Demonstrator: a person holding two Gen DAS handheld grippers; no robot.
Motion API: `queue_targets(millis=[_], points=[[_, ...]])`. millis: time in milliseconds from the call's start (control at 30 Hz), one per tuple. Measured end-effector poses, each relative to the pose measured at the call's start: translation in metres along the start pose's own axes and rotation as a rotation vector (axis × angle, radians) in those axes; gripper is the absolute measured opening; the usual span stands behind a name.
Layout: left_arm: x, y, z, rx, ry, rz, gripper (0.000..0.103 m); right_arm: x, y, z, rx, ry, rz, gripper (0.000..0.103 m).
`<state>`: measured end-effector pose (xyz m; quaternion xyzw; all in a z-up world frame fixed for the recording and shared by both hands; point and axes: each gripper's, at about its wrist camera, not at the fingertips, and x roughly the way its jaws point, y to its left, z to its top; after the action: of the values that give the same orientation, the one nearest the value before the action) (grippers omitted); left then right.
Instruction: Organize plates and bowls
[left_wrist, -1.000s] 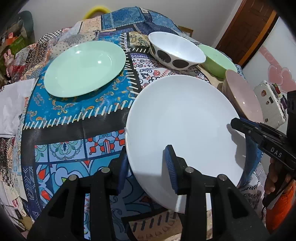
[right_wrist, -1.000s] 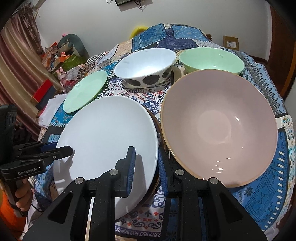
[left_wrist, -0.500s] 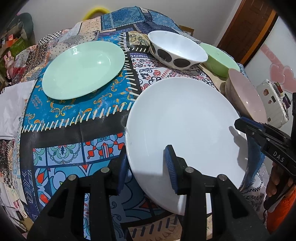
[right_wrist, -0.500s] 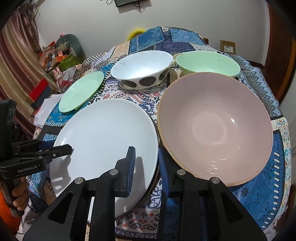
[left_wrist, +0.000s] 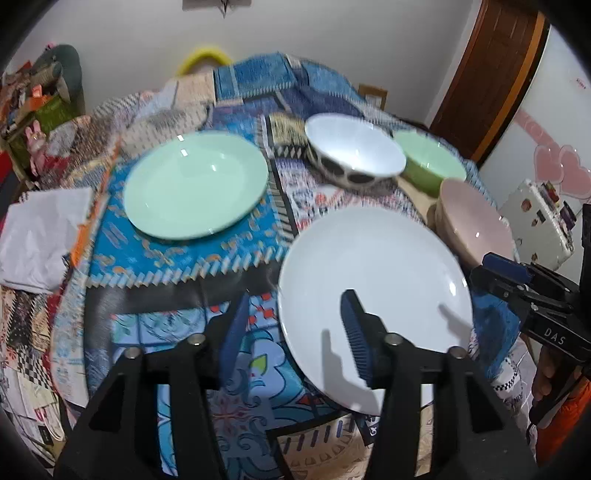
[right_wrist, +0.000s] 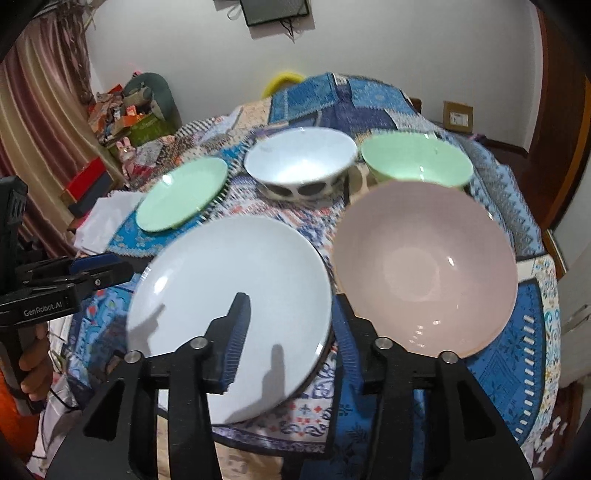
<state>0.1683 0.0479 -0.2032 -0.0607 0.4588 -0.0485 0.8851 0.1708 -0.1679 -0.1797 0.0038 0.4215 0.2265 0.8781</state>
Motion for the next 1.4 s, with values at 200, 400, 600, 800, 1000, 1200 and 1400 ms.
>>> queue_targets(millis=[200, 400, 600, 800, 1000, 1200, 1400], points=[[-0.039, 0.014, 0.012, -0.002, -0.106, 0.034, 0.082, -0.006, 0.024, 0.021, -0.059, -0.059, 0.013, 0.064], [-0.056, 0.04, 0.031, -0.018, -0.167, 0.098, 0.09, 0.005, 0.049, 0.041, -0.119, -0.102, -0.005, 0.08], [-0.049, 0.081, 0.047, -0.068, -0.167, 0.152, 0.091, 0.03, 0.07, 0.06, -0.159, -0.094, 0.015, 0.08], [-0.024, 0.118, 0.058, -0.084, -0.125, 0.214, 0.091, 0.059, 0.085, 0.074, -0.17, -0.049, 0.056, 0.08], [0.01, 0.15, 0.065, -0.089, -0.074, 0.225, 0.091, 0.096, 0.095, 0.089, -0.179, 0.011, 0.071, 0.08], [0.043, 0.172, 0.074, -0.091, -0.038, 0.202, 0.091, 0.131, 0.1, 0.102, -0.163, 0.1, 0.104, 0.072], [0.075, 0.19, 0.084, -0.107, 0.006, 0.166, 0.08, 0.164, 0.101, 0.107, -0.142, 0.192, 0.083, 0.054]])
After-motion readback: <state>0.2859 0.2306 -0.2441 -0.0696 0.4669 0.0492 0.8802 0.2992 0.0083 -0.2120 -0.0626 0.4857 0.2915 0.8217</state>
